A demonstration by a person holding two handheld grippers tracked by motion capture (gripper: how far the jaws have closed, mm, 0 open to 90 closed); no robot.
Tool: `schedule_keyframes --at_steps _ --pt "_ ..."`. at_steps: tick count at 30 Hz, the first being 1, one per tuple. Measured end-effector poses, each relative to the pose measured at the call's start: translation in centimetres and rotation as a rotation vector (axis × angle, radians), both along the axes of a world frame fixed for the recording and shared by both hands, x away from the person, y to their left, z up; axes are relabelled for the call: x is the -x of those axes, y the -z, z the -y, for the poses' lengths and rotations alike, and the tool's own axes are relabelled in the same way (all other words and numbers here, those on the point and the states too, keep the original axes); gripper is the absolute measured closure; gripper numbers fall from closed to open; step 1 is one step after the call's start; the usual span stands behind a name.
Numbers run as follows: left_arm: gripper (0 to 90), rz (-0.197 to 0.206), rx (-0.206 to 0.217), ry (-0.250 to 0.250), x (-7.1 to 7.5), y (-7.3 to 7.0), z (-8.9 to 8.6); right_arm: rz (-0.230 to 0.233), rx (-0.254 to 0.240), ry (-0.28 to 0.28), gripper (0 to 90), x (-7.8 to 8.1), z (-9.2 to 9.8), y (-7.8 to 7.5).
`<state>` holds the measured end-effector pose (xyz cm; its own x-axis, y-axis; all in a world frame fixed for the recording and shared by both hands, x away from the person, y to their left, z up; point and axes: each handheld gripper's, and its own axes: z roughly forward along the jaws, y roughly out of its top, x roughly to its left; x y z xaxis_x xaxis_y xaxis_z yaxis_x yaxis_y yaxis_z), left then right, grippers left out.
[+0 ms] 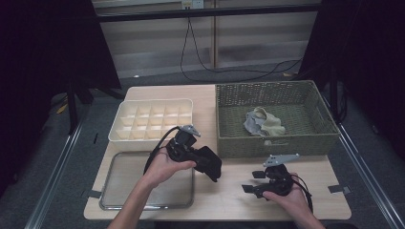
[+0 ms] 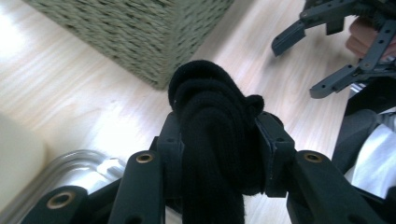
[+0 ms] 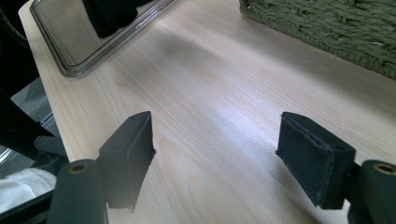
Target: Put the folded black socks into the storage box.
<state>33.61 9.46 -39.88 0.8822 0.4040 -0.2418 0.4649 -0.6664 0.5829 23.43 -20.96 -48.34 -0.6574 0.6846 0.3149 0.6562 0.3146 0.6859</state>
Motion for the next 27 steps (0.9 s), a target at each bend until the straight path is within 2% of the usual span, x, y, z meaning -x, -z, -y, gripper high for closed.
schedule_keyframes --at_steps 4,6,11,13,14,15,16,20,21,22,27 --pt "60.3 0.013 -0.004 -0.011 -0.3 -0.7 -0.5 0.001 0.001 0.000 26.4 0.0 0.0 0.0" --pt "60.2 0.003 0.002 -0.020 -0.6 -1.0 -0.8 0.001 0.002 0.000 26.3 0.0 0.0 0.0" --pt "60.2 -0.013 -0.021 -0.033 -2.0 -1.5 -1.6 0.000 0.001 -0.002 26.1 0.0 0.1 0.0" --pt "60.3 -0.022 0.001 -0.051 -2.4 -1.7 -2.0 0.000 0.001 0.001 26.1 -0.1 0.1 0.0" --pt "60.3 -0.012 -0.010 -0.054 -2.5 -1.8 -2.2 -0.002 -0.003 0.001 26.1 -0.1 0.1 0.0" --pt "60.3 -0.002 -0.039 -0.037 -2.6 -2.0 -2.3 -0.009 -0.009 0.003 26.0 -0.1 0.1 0.0" --pt "60.3 -0.008 -0.028 -0.046 -2.6 -2.1 -2.3 -0.010 -0.014 0.006 26.0 -0.2 0.2 0.0" --pt "60.4 0.003 -0.033 -0.035 -2.9 -2.9 -2.6 -0.010 -0.017 0.010 25.9 -0.2 0.3 0.0" --pt "60.3 0.002 -0.015 -0.051 -2.9 -3.1 -2.5 -0.011 -0.017 0.008 25.9 -0.2 0.2 0.0" --pt "60.3 0.008 -0.027 -0.045 -3.0 -3.4 -2.6 -0.011 -0.017 0.008 25.9 -0.2 0.2 0.0" --pt "60.3 0.039 -0.028 -0.036 -3.5 -4.7 -2.8 -0.011 -0.012 0.007 25.9 -0.2 0.2 0.0"
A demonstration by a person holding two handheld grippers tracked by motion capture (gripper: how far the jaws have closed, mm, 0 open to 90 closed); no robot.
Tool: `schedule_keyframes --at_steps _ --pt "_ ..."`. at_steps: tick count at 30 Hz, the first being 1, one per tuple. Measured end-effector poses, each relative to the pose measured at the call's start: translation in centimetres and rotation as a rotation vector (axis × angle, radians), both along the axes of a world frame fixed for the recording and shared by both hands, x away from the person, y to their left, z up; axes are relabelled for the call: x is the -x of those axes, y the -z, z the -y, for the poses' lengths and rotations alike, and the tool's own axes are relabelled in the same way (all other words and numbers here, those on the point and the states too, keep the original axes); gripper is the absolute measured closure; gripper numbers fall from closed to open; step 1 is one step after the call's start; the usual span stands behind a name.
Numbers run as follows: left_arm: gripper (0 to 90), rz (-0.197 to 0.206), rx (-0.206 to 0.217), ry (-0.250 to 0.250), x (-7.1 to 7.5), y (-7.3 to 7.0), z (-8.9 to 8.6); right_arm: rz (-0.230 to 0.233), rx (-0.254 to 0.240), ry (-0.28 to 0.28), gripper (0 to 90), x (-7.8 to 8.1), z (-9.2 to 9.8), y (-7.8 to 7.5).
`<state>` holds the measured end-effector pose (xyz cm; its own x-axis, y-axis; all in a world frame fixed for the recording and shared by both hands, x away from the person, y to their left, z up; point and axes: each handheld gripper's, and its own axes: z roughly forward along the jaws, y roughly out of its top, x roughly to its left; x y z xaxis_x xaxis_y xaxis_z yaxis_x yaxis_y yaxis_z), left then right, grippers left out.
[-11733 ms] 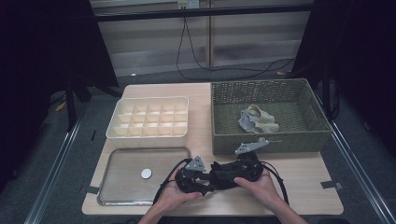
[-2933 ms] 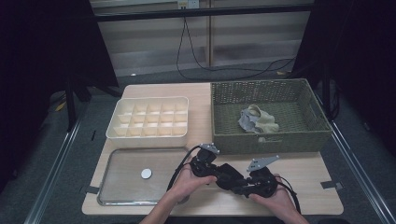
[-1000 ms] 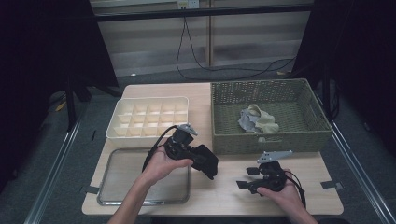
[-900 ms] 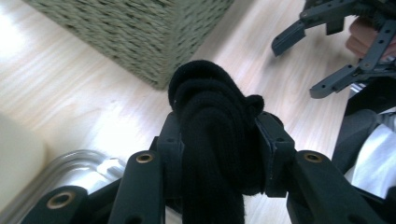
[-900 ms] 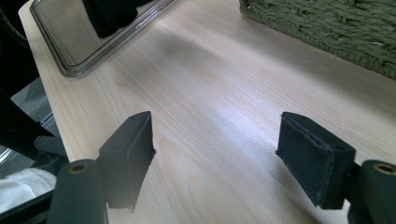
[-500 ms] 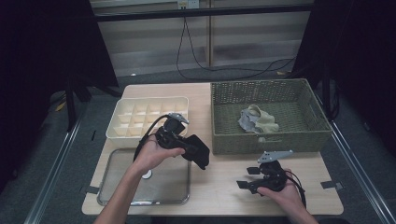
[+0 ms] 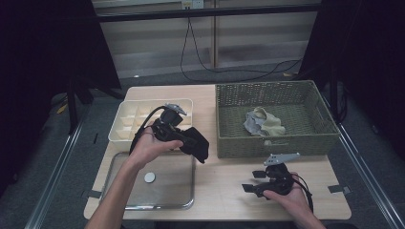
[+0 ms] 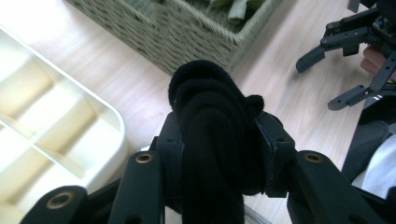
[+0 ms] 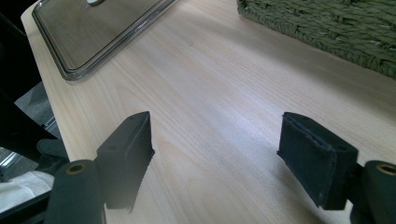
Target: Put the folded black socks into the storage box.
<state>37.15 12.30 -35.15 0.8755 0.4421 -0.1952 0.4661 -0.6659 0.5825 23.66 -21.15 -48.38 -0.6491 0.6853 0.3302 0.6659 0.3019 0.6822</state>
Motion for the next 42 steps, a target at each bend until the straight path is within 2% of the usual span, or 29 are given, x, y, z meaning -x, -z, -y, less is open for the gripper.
schedule_keyframes --at_steps 2,5,6,9,11,12,13,16,17,18,22,26,29,42 --pt "60.3 -0.004 0.012 -0.023 -0.3 -0.2 -0.2 0.001 -0.002 0.003 25.8 0.0 0.0 0.0" --pt "60.4 -0.007 -0.004 -0.027 -1.0 -0.5 -0.6 -0.001 -0.001 0.002 25.8 -0.1 0.0 0.0" --pt "60.5 -0.010 0.013 -0.048 -1.1 -0.7 -0.6 -0.001 0.000 0.001 25.7 -0.1 0.0 0.1" --pt "60.5 0.003 -0.003 -0.034 -1.6 -1.5 -1.0 -0.005 -0.001 0.003 25.7 -0.2 0.0 0.1" --pt "60.5 0.010 0.012 -0.058 -1.8 -2.0 -1.2 -0.007 -0.002 0.005 25.7 -0.2 0.0 0.1" --pt "60.5 0.013 -0.005 -0.049 -2.1 -2.2 -1.4 -0.006 -0.002 0.006 25.8 -0.2 0.0 0.1" --pt "60.5 0.009 0.006 -0.062 -2.3 -2.4 -1.5 -0.007 -0.003 0.006 25.7 -0.2 0.0 0.1" --pt "60.5 0.013 -0.016 -0.075 -3.1 -2.6 -2.0 -0.004 -0.006 0.005 25.7 -0.2 0.0 0.1" --pt "60.5 0.009 -0.019 -0.098 -3.3 -2.6 -2.0 -0.005 -0.006 0.004 25.6 -0.2 0.0 0.1" --pt "60.6 0.011 -0.037 -0.100 -3.6 -2.6 -2.1 -0.005 -0.005 0.004 25.6 -0.3 0.0 0.1" --pt "60.6 -0.004 -0.034 -0.145 -4.6 -2.7 -2.7 -0.006 -0.004 0.004 25.5 -0.3 0.1 0.1" --pt "60.6 -0.011 -0.060 -0.154 -5.5 -2.9 -3.1 -0.009 -0.003 0.006 25.3 -0.3 0.1 0.2" --pt "60.6 -0.010 -0.063 -0.174 -6.0 -3.0 -3.3 -0.013 -0.005 0.002 25.1 -0.3 0.1 0.2" --pt "60.8 -0.034 -0.141 -0.216 -8.3 -1.3 -2.9 -0.013 -0.008 -0.001 24.9 -0.4 0.2 0.2"
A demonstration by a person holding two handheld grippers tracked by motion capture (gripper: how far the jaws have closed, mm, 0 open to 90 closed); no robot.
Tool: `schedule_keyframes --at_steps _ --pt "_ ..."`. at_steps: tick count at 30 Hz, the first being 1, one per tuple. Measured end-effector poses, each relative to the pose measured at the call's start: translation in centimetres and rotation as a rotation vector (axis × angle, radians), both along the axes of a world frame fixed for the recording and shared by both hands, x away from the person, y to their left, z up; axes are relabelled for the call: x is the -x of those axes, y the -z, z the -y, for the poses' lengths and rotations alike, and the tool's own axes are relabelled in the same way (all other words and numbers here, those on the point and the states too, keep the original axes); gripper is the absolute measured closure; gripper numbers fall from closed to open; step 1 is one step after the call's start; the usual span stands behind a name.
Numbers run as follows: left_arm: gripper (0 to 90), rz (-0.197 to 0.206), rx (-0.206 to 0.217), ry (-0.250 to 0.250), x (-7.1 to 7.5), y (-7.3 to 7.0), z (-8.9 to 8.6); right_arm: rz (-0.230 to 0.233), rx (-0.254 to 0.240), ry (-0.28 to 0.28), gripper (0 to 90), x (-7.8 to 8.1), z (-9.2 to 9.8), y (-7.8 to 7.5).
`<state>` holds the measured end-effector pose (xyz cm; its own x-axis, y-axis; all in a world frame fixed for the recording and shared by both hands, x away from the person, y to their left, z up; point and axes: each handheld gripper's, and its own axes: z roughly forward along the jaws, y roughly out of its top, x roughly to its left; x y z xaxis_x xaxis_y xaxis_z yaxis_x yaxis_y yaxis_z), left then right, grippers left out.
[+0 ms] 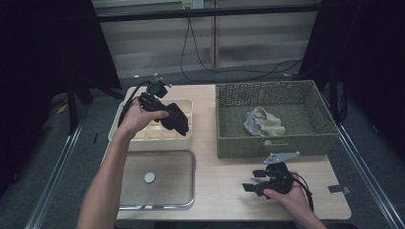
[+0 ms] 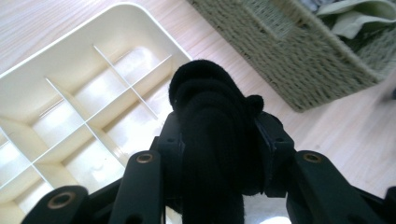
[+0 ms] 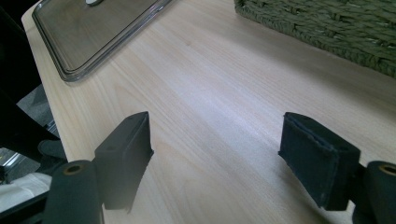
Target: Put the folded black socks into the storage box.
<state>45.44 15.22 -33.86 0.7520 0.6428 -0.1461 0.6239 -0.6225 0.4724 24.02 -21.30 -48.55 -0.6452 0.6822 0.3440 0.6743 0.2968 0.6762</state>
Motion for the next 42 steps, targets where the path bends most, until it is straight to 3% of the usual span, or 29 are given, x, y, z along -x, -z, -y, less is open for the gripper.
schedule_keyframes --at_steps 8,16,26,33,38,42 --pt "60.8 -0.004 -0.049 -0.017 -0.9 1.3 0.4 0.000 0.001 0.001 24.7 0.1 0.0 0.0" --pt "60.8 -0.003 -0.050 -0.009 -0.9 2.7 0.8 0.004 -0.003 0.009 24.7 0.1 0.2 -0.1" --pt "60.8 -0.056 -0.078 0.018 -0.7 4.5 1.9 -0.001 -0.002 0.011 24.8 0.0 0.1 0.0" --pt "60.8 -0.076 -0.064 0.034 -0.5 5.1 2.1 -0.002 0.003 0.008 24.7 0.0 0.0 0.0" --pt "60.8 -0.115 -0.065 0.051 -0.6 5.8 2.2 -0.006 0.004 0.004 24.7 0.0 -0.1 0.1" --pt "60.8 -0.110 -0.080 0.049 -0.3 6.6 2.9 -0.007 0.015 -0.002 24.4 0.0 -0.1 0.1"
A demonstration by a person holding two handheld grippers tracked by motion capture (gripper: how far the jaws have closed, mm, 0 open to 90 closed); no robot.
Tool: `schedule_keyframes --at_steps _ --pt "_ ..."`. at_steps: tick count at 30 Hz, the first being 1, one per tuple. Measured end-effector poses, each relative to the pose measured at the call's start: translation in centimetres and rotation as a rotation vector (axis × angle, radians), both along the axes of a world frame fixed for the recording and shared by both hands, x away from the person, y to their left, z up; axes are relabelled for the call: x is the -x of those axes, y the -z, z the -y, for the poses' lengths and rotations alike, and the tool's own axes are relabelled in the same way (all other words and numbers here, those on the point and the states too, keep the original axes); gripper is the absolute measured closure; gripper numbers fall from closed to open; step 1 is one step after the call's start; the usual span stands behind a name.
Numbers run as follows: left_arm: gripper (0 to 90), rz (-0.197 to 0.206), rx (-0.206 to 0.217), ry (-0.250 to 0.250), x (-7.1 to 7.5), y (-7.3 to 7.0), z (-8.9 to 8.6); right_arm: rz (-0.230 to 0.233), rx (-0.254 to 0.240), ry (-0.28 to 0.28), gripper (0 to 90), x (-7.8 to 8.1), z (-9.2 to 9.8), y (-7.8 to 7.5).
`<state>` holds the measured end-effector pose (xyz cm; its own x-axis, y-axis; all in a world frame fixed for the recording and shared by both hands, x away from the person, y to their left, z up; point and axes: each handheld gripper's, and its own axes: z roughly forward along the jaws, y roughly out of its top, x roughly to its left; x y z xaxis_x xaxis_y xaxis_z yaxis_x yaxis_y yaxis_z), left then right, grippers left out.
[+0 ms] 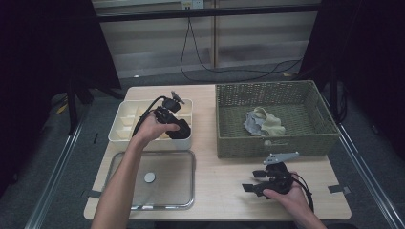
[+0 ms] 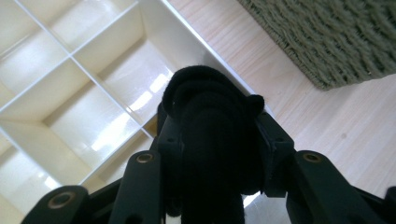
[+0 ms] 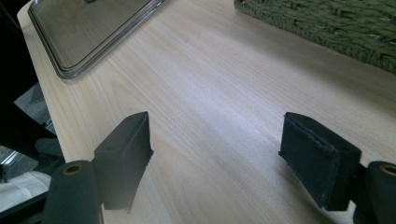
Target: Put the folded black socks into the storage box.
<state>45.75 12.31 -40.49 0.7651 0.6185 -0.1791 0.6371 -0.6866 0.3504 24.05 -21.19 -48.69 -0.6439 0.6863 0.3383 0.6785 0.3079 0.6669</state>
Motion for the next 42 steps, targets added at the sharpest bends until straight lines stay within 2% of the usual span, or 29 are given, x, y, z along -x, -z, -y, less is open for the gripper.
schedule_keyframes --at_steps 4,7,11,12,16,19,24,26,30,33,36,38,40,42 --pt "60.9 0.000 -0.016 0.002 0.0 0.8 0.6 -0.002 0.001 -0.004 24.2 0.0 -0.1 0.0" --pt "61.0 -0.009 -0.026 0.016 -0.1 1.5 0.8 -0.001 0.002 -0.006 24.0 0.0 -0.1 0.0" --pt "61.3 -0.029 -0.034 0.007 -0.3 2.4 1.2 -0.003 0.003 -0.006 23.9 0.0 -0.1 0.0" --pt "61.5 -0.032 -0.050 0.010 -0.4 2.4 1.3 -0.003 0.002 -0.007 23.9 0.0 -0.1 0.0" --pt "62.1 -0.034 -0.055 0.015 -0.5 2.6 1.3 -0.004 0.002 -0.008 23.8 0.0 0.0 0.0" --pt "62.8 -0.040 -0.091 0.018 -0.6 3.1 1.7 -0.003 0.002 -0.011 23.8 0.0 -0.1 0.0" --pt "63.2 -0.053 -0.102 0.016 -0.7 3.4 1.9 0.003 0.006 -0.008 24.1 0.3 -0.1 -0.1" --pt "63.7 -0.060 -0.124 0.026 -0.8 3.7 2.2 0.001 0.007 -0.007 24.1 0.2 -0.1 0.0" --pt "64.1 -0.043 -0.161 0.045 -0.8 3.9 2.6 0.008 -0.001 -0.007 24.2 0.2 -0.1 -0.1" --pt "63.1 -0.041 -0.148 0.034 -0.7 3.9 2.5 0.004 0.003 -0.013 24.2 0.3 -0.3 -0.1" --pt "58.6 0.016 -0.158 0.067 -0.3 3.5 2.4 0.008 0.002 -0.016 24.2 0.3 -0.3 -0.1" --pt "52.2 0.024 -0.144 0.076 -0.3 3.1 2.0 0.003 -0.001 -0.012 24.1 0.3 -0.3 0.0" --pt "50.1 0.025 -0.116 0.075 -0.3 2.9 1.7 -0.001 -0.006 -0.012 24.1 0.1 -0.3 0.0" --pt "48.3 0.032 -0.109 0.080 -0.2 2.8 1.4 -0.005 -0.003 -0.012 24.1 0.1 -0.3 0.1"
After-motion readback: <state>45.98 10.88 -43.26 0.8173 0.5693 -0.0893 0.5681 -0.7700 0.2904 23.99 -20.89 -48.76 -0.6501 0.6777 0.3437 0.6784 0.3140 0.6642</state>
